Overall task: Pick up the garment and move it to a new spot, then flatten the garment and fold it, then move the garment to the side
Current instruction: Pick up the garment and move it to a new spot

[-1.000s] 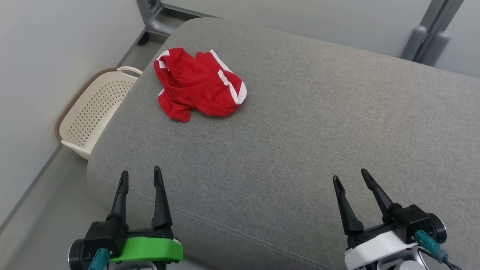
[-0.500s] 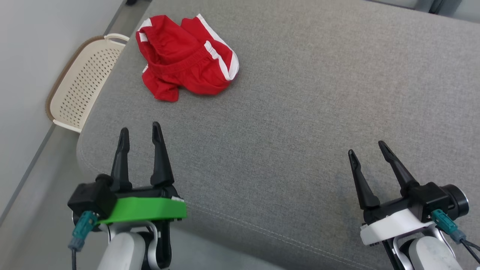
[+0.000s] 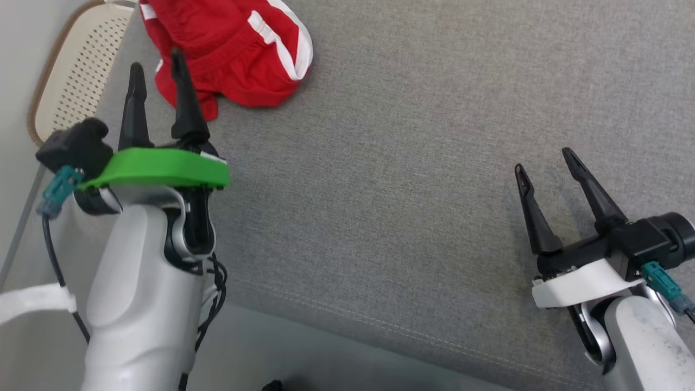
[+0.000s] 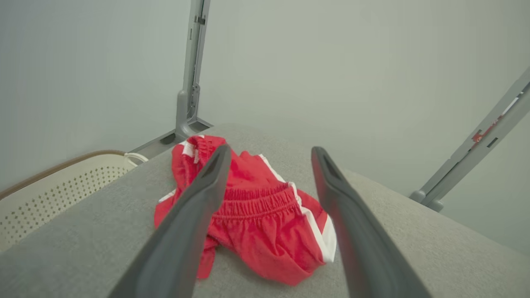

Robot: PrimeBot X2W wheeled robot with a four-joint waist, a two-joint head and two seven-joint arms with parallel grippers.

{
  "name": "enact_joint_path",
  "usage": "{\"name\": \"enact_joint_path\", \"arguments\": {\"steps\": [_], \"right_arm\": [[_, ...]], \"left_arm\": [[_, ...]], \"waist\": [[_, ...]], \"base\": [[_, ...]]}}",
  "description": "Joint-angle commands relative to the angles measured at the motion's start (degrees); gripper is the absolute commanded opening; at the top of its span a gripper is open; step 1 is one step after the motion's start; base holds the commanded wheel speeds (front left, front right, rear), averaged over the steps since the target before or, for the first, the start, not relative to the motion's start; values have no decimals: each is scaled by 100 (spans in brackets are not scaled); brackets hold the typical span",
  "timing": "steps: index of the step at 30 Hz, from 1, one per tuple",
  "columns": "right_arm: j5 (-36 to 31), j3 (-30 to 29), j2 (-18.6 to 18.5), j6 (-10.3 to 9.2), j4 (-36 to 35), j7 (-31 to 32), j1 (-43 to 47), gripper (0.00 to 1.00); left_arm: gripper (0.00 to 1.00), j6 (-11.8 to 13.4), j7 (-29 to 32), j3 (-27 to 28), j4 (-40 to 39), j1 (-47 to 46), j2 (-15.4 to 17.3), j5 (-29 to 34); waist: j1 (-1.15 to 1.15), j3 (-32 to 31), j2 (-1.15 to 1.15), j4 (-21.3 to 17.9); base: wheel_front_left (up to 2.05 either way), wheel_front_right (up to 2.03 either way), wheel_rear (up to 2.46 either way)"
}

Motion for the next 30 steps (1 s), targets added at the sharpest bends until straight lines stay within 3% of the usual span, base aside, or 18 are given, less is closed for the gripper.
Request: {"name": "enact_joint_path", "arguments": {"steps": [1, 6, 9, 16, 19, 23, 29, 30], "right_arm": [[-31, 9, -38, -7, -40, -19, -129, 100], [0, 41, -65, -8, -82, -20, -324, 100], [7, 12, -26, -7, -98, -20, -381, 100], [50, -9, 52, -8, -154, -19, -456, 100], [78, 45, 77, -8, -166, -19, -523, 100], [102, 119, 119, -8, -176, -19, -617, 100], [141, 142, 137, -7, -173, -19, -664, 100], [147, 142, 138, -7, -167, -20, -657, 100]], "left_arm": [[100, -83, 5, 28, 289, -312, -4, -28], [100, -364, 125, 123, 1617, -1306, 33, -303], [100, -425, 577, 220, 2306, -1766, 116, -554], [100, -93, 2084, 122, 3473, -2485, 287, -724], [100, -70, 2563, 12, 3808, -2626, 329, -709], [100, -26, 2798, -108, 4155, -2708, 417, -607], [100, -3, 2629, -140, 4553, -2616, 478, -574], [68, -17, 2578, -153, 4600, -2580, 492, -559]], "waist": [[-1, 411, 0, -275], [-1, 663, 0, -517], [-1, 745, 0, -641], [-1, 834, 0, -815], [-1, 859, 0, -889], [-1, 866, 0, -999], [-1, 833, 0, -1128], [-1, 822, 0, -1141]], "base": [[0, 0, 0], [0, 0, 0], [0, 0, 0], [0, 0, 0], [0, 0, 0], [0, 0, 0], [0, 0, 0], [0, 0, 0]]}}
